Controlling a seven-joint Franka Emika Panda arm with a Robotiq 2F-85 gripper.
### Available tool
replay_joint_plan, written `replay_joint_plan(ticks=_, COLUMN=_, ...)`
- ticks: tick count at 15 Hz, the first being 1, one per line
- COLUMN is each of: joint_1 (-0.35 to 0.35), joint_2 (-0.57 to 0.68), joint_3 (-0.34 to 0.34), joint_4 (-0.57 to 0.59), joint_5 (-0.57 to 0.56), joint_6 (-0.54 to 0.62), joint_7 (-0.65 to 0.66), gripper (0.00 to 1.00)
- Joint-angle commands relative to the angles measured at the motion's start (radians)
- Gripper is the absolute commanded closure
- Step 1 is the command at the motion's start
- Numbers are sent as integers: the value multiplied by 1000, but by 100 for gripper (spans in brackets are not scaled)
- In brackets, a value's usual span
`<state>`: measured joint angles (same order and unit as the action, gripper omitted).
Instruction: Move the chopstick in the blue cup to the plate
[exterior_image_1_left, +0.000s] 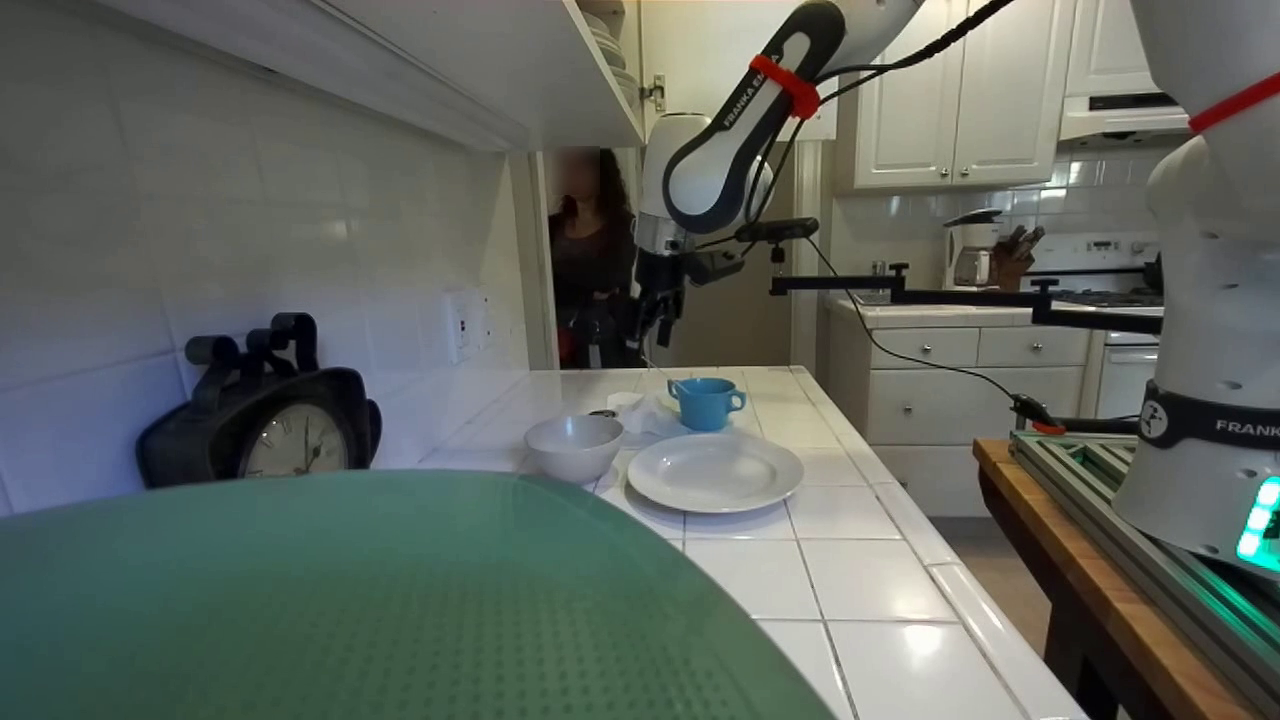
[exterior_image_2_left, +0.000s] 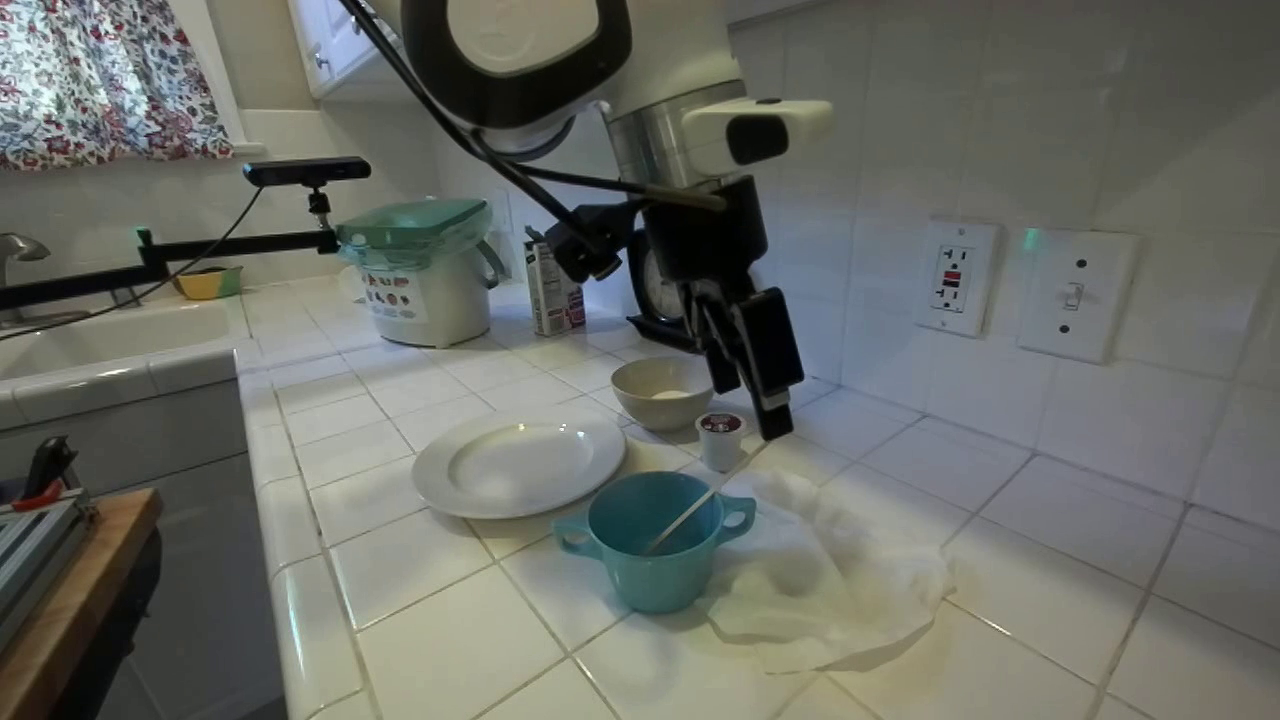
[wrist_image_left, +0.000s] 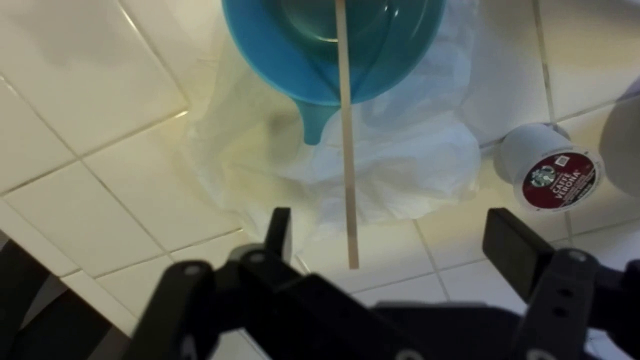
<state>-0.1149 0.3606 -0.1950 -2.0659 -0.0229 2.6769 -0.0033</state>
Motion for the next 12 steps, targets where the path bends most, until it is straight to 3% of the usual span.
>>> replay_joint_plan(ticks=1, joint_1=-2, joint_2=30, joint_3=-7, joint_4=35, joint_5=-36, joint_6=2, joint_7=37, gripper=9)
replay_joint_plan(ticks=2, joint_1=-2, joint_2=34, joint_3=-7, joint_4=39, joint_5=-35, joint_6=2, joint_7=38, gripper=11)
replay_joint_plan(ticks=3, joint_1=-3, joint_2=38, joint_3=-8, joint_4=42, joint_5=-35, joint_6=3, joint_7=40, gripper=25)
replay_joint_plan(ticks=5, joint_1=-3, joint_2=44, joint_3=-10, joint_4=47, joint_5=-35, joint_6=4, joint_7=42, gripper=30)
replay_joint_plan(ticks=8, joint_1=-3, joint_2=51, joint_3=-12, joint_4=54, joint_5=-35, joint_6=4, joint_7=45, gripper=47)
replay_joint_plan(ticks=12, joint_1=-2, joint_2=57, joint_3=-14, joint_4=61, joint_5=-36, joint_6=5, joint_7=47, gripper=50)
